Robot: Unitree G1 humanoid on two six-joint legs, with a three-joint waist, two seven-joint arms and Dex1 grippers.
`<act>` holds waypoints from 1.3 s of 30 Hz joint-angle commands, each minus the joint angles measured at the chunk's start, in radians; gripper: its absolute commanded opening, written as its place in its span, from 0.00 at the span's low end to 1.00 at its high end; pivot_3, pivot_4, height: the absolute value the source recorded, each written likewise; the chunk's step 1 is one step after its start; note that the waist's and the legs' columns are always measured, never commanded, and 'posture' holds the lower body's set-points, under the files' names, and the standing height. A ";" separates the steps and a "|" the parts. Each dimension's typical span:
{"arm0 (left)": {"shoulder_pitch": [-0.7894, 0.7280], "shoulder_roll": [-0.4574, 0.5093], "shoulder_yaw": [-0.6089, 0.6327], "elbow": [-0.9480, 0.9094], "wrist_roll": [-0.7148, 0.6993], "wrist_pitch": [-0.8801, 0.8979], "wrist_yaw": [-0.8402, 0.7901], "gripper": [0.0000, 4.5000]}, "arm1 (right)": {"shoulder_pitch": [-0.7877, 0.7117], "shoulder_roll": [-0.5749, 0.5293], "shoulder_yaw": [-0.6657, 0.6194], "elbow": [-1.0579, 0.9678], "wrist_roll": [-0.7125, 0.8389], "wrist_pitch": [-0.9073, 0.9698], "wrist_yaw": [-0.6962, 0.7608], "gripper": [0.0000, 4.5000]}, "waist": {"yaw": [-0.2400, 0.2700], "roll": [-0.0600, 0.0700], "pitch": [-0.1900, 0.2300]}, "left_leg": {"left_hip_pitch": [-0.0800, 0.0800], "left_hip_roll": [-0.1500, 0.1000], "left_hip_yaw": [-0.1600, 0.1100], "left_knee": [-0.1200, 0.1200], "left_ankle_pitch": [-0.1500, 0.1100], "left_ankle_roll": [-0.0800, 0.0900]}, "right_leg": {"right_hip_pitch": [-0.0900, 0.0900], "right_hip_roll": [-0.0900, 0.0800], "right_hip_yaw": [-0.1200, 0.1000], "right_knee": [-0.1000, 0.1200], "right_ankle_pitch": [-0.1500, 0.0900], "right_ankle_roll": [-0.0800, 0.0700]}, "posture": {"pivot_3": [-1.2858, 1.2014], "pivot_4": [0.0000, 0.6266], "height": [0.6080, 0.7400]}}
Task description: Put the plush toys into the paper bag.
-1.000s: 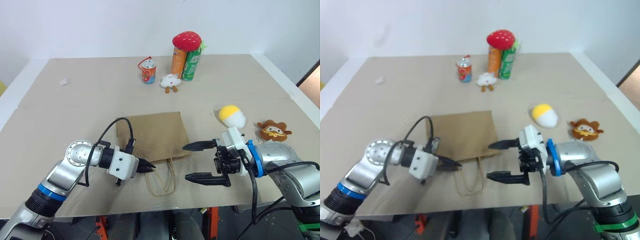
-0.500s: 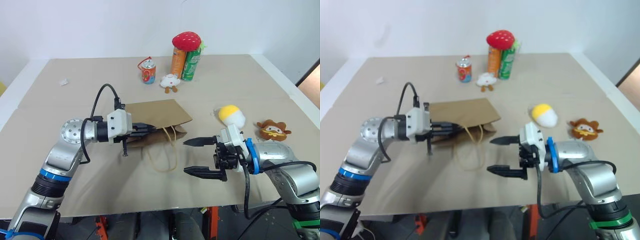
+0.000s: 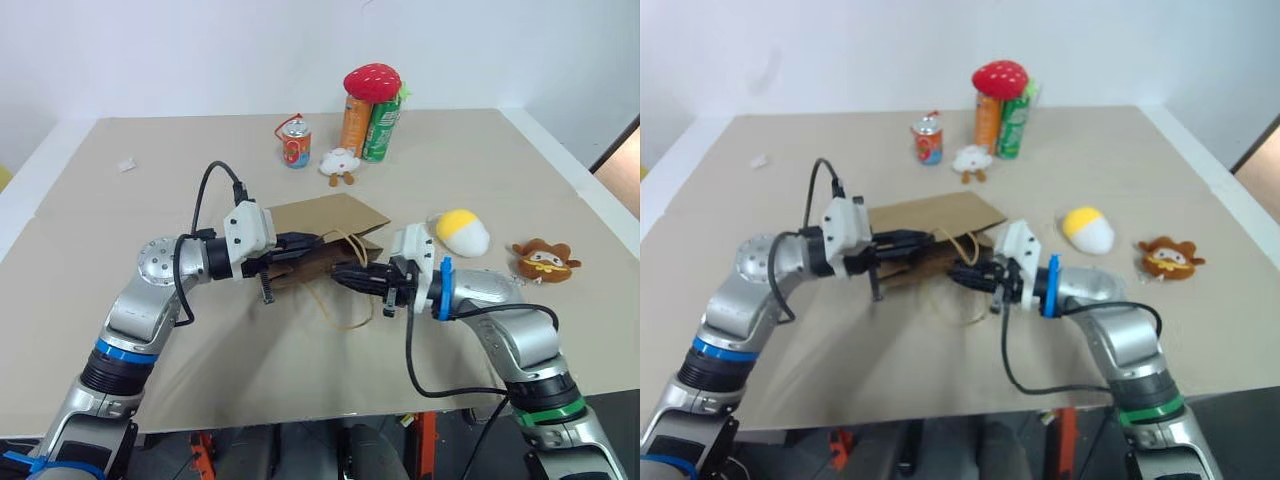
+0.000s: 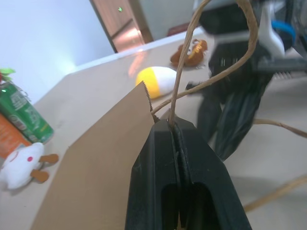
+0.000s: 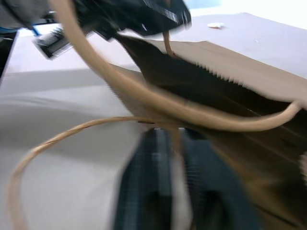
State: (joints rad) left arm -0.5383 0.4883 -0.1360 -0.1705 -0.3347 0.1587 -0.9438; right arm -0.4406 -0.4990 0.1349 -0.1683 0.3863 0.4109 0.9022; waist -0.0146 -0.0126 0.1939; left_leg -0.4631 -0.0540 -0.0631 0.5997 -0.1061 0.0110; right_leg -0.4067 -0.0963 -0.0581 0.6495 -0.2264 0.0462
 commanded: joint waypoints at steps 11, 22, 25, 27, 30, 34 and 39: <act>-0.030 -0.059 0.055 -0.048 0.019 0.010 0.156 0.00 | -0.020 0.103 0.132 0.129 -0.285 -0.116 -0.212 0.01 | -0.002 0.000 0.000 | 0.001 0.004 0.004 0.000 0.001 0.000 | 0.000 0.005 0.002 0.000 0.003 -0.003 | 0.52 0.24 1.00; -0.115 -0.063 0.063 -0.036 0.080 -0.067 0.207 0.00 | 0.006 0.154 0.132 0.173 -0.324 -0.082 -0.265 0.01 | -0.002 0.000 0.000 | 0.003 0.006 0.006 0.000 0.001 0.000 | 0.000 0.006 0.004 0.000 0.005 -0.004 | 0.52 0.24 1.00; -0.146 -0.052 0.064 -0.041 0.093 -0.118 0.193 0.00 | 0.010 0.157 0.130 0.166 -0.322 -0.070 -0.262 0.01 | -0.003 0.000 0.000 | 0.003 0.007 0.006 0.000 0.001 0.000 | 0.000 0.007 0.004 0.000 0.006 -0.006 | 0.52 0.24 1.00; -0.166 -0.053 0.067 -0.051 0.104 -0.150 0.194 0.00 | 0.008 0.161 0.120 0.163 -0.316 -0.057 -0.263 0.01 | -0.003 0.000 0.000 | 0.003 0.009 0.006 0.000 0.001 -0.001 | 0.000 0.009 0.003 0.000 0.007 -0.007 | 0.52 0.24 1.00; -0.180 -0.055 0.056 -0.072 0.118 -0.191 0.191 0.00 | 0.000 0.162 0.109 0.167 -0.311 -0.050 -0.263 0.01 | -0.003 0.000 0.000 | 0.004 0.010 0.007 0.000 0.001 -0.002 | 0.000 0.010 0.004 0.000 0.007 -0.007 | 0.52 0.24 1.00; -0.166 -0.054 0.041 -0.091 0.133 -0.217 0.189 0.00 | -0.009 0.161 0.101 0.174 -0.308 -0.048 -0.263 0.01 | -0.003 0.000 0.000 | 0.004 0.011 0.007 0.000 0.002 -0.002 | -0.001 0.011 0.004 0.000 0.007 -0.007 | 0.52 0.24 1.00; -0.165 -0.054 0.039 -0.095 0.150 -0.242 0.192 0.00 | -0.013 0.161 0.098 0.177 -0.306 -0.047 -0.263 0.01 | -0.003 0.000 0.000 | 0.004 0.012 0.008 0.000 0.002 -0.002 | -0.001 0.011 0.004 0.000 0.007 -0.008 | 0.52 0.24 1.00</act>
State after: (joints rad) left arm -0.6845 0.4284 -0.1112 -0.2118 -0.1916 -0.0466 -0.7560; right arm -0.4409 -0.3376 0.2547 0.0150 0.0737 0.3612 0.6354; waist -0.0171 -0.0126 0.1938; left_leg -0.4594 -0.0420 -0.0553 0.5999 -0.1045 0.0094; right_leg -0.4074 -0.0853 -0.0539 0.6494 -0.2195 0.0385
